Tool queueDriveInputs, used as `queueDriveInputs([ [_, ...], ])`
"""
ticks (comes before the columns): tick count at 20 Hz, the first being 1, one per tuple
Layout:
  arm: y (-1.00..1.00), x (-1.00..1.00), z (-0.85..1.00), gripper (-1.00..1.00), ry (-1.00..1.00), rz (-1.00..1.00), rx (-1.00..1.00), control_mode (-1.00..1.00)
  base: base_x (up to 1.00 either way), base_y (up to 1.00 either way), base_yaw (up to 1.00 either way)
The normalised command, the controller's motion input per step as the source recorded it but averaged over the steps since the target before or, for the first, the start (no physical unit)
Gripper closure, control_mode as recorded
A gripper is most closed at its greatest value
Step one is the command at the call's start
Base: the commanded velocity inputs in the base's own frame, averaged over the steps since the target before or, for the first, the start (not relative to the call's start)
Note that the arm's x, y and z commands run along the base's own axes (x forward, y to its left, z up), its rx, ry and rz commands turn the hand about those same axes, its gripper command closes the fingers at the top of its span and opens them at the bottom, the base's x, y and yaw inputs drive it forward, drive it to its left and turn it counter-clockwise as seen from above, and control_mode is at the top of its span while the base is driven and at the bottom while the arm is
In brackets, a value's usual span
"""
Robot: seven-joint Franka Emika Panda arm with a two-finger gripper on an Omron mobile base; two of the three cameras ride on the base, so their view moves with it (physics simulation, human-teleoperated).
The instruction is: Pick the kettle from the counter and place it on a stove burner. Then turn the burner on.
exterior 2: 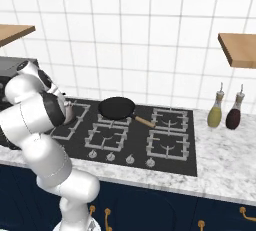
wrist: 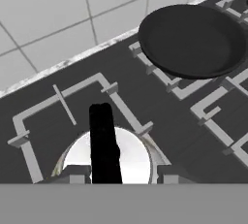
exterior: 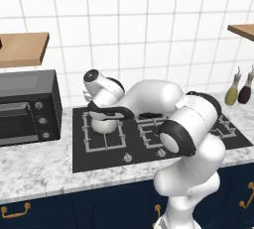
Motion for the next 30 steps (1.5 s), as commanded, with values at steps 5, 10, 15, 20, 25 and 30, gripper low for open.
queueDriveInputs([
  [5, 0.11, 0.00, 0.01, -1.00, 0.01, 0.02, 0.00, -1.00, 0.00, 0.00, 0.00],
  [10, 0.11, -0.02, 0.14, -1.00, 0.01, 0.07, 0.00, -1.00, 0.00, 0.00, 0.00],
  [15, -0.10, -0.72, 0.30, -1.00, -0.01, 0.11, 0.00, -1.00, 0.00, 0.00, 0.00],
  [20, -0.84, -1.00, 0.00, -1.00, 0.07, 0.08, 0.00, -1.00, 0.00, 0.00, 0.00],
  [25, -1.00, -0.82, -0.51, -1.00, 0.25, 0.19, 0.00, -1.00, 0.00, 0.00, 0.00],
  [30, -0.13, -0.19, -0.98, -1.00, 0.27, 0.11, 0.01, -1.00, 0.00, 0.00, 0.00],
])
